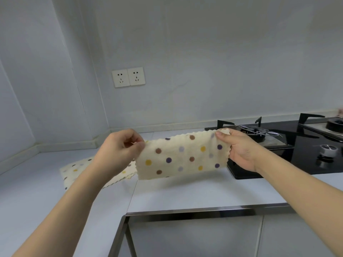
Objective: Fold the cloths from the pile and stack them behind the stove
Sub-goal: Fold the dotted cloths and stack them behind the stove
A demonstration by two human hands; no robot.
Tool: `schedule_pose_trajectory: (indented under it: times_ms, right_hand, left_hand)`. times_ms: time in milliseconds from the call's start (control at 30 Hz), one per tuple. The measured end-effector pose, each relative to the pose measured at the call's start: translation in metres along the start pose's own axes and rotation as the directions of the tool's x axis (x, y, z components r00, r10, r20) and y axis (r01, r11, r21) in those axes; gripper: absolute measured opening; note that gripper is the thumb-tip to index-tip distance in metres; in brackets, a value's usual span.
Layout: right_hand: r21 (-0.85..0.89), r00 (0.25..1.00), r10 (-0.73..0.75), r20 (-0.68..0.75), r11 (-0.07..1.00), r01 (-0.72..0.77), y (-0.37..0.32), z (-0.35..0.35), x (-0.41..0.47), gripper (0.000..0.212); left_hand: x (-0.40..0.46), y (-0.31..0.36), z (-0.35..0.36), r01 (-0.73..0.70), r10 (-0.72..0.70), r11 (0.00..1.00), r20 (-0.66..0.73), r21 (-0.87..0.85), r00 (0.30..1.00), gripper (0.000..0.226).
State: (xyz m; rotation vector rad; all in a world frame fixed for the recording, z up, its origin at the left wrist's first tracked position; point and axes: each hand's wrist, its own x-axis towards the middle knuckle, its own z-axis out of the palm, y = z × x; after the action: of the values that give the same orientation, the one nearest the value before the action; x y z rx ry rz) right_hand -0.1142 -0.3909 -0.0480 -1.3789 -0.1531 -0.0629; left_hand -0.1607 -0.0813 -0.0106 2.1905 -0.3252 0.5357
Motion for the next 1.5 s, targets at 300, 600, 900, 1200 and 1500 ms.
schedule_pose_trajectory:
  times_ms: [300, 600, 900, 1200, 1500]
  right_hand:
    - [-0.361, 0.932, -0.306, -0.195, 0.906, 0.222, 0.008, 0.008, -0.003, 0.019]
    - [-0.259, 0.887, -0.351, -0.299, 0.925, 0.279, -0.003, -0.003, -0.008, 0.016]
    - [-0.369, 0.96, -0.222, -0.172, 0.918, 0.146, -0.001, -0.006, -0.005, 0.017]
    - [-0.756, 0.986, -0.151, -0.066, 0.653, 0.05, 0.008, 0.017, 0.039, 0.022]
    - [-0.995, 0.992, -0.088, 0.093, -0.043, 0.089, 0.075, 0.098, 0.033, 0.052]
  left_hand:
    - [-0.006, 0.017, 0.003, -0.052, 0.053, 0.991, -0.004, 0.123, 0.999, 0.014]
    - [-0.007, 0.027, 0.007, -0.116, 0.116, 0.992, 0.002, 0.05, 0.993, 0.016]
    - [-0.01, 0.018, 0.014, 0.284, -0.213, 0.945, 0.351, -0.164, 0.912, 0.012]
    - [-0.003, -0.012, 0.028, 0.57, -0.426, 0.775, 0.441, -0.273, 0.79, 0.014]
    - [-0.002, -0.068, 0.056, 0.566, -0.574, 0.817, 0.238, 0.109, 0.783, 0.022]
